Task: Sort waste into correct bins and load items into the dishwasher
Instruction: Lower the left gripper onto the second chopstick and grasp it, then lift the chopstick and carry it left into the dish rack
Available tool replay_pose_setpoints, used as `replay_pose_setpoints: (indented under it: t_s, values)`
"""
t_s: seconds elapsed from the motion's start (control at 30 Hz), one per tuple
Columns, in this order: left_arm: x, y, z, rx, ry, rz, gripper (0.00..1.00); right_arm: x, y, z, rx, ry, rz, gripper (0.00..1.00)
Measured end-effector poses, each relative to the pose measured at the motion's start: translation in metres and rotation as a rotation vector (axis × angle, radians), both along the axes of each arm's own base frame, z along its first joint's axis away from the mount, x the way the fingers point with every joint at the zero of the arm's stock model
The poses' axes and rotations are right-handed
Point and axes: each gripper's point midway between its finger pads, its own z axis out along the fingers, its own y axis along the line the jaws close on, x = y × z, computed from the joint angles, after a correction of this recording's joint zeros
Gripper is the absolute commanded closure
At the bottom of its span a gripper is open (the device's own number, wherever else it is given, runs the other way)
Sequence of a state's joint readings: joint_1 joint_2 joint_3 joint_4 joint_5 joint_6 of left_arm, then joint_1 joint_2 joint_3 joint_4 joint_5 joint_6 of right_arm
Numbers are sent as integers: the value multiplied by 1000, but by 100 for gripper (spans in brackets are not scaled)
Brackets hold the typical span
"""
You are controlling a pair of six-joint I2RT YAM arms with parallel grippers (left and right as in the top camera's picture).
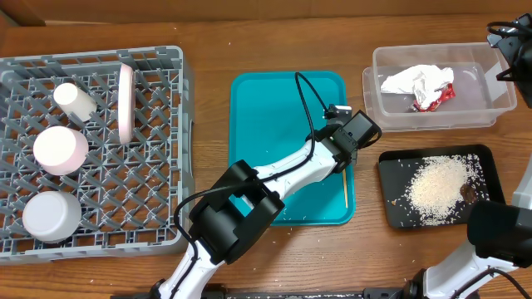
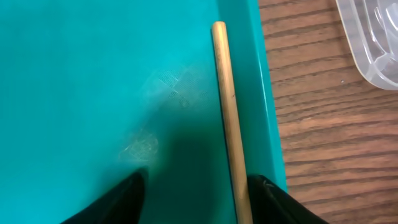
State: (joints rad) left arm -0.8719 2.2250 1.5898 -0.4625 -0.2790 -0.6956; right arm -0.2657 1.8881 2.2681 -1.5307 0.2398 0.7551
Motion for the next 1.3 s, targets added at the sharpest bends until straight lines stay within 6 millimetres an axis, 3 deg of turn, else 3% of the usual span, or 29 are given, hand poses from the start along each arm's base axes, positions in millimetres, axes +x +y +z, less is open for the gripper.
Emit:
replay_pose_setpoints:
  t_s: [0.43, 0.67, 0.8, 1.1, 1.23, 1.3]
  values:
    - [1, 2, -4, 27, 1, -10, 96, 0, 0, 0, -1, -1, 0, 0]
    - [-1, 12, 0, 63, 46, -2, 96, 0, 0, 0, 0, -1, 0, 0]
    - [9, 19, 14, 72, 60, 17, 96, 0, 0, 0, 0, 0, 0, 0]
    - [32, 50, 60, 129, 86, 48, 96, 0, 0, 0, 0, 0, 0, 0]
    - [41, 78, 96, 158, 89, 48, 96, 0, 0, 0, 0, 0, 0, 0]
    - [52, 99, 126, 157, 56, 55, 96, 0, 0, 0, 0, -1, -1, 0]
